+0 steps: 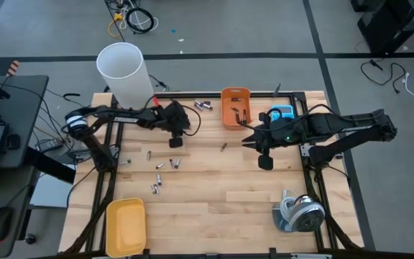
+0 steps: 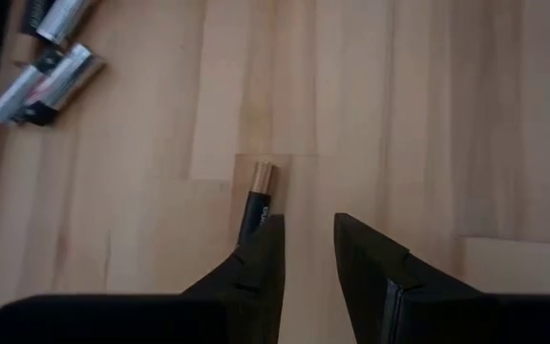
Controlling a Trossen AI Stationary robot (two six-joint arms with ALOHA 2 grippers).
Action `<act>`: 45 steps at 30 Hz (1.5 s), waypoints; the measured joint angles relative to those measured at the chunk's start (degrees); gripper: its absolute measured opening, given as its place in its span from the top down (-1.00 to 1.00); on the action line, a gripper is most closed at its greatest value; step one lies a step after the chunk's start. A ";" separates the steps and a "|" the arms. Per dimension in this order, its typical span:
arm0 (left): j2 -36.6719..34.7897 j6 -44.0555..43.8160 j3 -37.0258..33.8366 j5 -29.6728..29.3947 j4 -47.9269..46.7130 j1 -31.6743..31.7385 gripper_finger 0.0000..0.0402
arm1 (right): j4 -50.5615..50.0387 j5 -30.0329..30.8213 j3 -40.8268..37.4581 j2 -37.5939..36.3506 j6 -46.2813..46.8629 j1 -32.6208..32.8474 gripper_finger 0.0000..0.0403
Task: Sort batteries
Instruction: Put the black battery into the orange bin
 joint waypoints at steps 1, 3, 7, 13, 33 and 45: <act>0.58 0.00 0.00 -0.06 0.38 0.02 0.53 | 0.03 0.00 0.00 0.00 0.01 0.00 0.74; 1.75 0.04 0.00 -0.44 1.27 0.02 0.53 | 0.09 0.00 0.00 0.00 -0.01 0.00 0.74; 3.14 1.44 0.00 -1.14 1.43 0.02 0.53 | 0.09 0.00 0.00 0.00 0.01 0.00 0.74; 3.20 2.66 0.00 -1.22 1.47 -0.05 0.53 | 0.09 0.00 0.00 0.00 -0.01 0.00 0.74; 3.20 2.86 2.97 -0.02 -2.45 -2.04 0.53 | 0.09 -0.01 0.00 0.00 -0.67 -1.23 0.74; 3.20 6.14 5.51 -8.08 -3.08 -0.69 0.50 | 0.57 0.00 -0.78 0.03 -1.27 -2.01 0.74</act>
